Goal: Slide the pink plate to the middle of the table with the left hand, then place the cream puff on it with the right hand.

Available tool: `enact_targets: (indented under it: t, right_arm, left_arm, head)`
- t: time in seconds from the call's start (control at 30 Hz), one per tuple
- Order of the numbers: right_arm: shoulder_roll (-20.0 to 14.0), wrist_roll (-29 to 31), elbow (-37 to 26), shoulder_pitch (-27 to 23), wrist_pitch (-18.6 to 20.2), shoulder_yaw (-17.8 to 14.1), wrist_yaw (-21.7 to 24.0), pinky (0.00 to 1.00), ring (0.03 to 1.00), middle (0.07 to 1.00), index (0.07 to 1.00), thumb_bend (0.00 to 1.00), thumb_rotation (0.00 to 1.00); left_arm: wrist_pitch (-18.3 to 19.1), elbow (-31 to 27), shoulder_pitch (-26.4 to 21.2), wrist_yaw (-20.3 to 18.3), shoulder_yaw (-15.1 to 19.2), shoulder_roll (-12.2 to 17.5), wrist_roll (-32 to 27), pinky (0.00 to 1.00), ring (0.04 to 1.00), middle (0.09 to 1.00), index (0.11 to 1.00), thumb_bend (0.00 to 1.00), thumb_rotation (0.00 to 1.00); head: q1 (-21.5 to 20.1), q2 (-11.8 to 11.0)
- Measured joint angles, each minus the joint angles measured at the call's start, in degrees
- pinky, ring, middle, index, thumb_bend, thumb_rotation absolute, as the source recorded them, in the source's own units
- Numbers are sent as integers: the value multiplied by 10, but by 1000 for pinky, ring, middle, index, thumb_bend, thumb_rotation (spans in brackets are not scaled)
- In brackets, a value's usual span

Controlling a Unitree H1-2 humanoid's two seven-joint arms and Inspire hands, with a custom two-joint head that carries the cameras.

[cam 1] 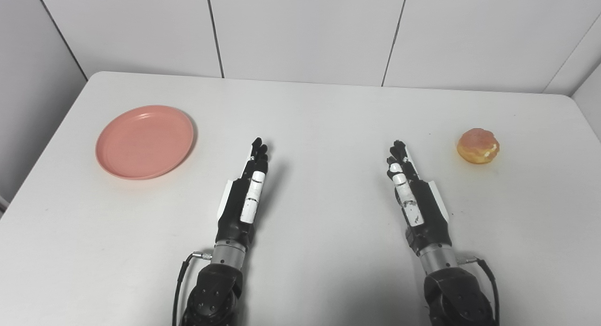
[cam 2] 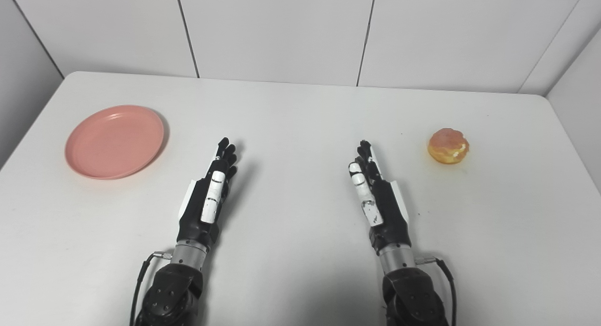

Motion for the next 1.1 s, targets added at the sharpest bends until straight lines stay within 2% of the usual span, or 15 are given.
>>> enact_targets:
  t: [0.23,0.83,0.9,1.03,1.1]
  right_arm:
    - [1,11,2,-1,0,0,2,1000,1000,1000,1000,649,949]
    - [-2,19,0,-10,3,10,19,1000,1000,1000,1000,686,909]
    - [-2,19,0,-10,4,9,19,1000,1000,1000,1000,691,908]
    - [-7,24,0,-8,4,6,22,1000,1000,1000,1000,667,906]
    - [-14,27,-1,-5,4,1,24,1000,1000,1000,1000,656,892]
  left_arm:
    - [-1,0,0,0,0,0,0,1000,1000,1000,1000,687,1000]
    - [-3,0,0,0,-4,2,0,1000,1000,1000,1000,683,1000]
    - [-3,0,0,0,-4,2,0,1000,1000,1000,1000,680,1000]
    - [-3,0,1,0,-9,1,2,1000,1000,1000,1000,667,1000]
    - [-3,0,3,0,-14,-2,2,1000,1000,1000,1000,613,1000]
  head:
    - [0,-3]
    - [1,2]
    - [14,-4]
    - [83,-22]
    - [152,-50]
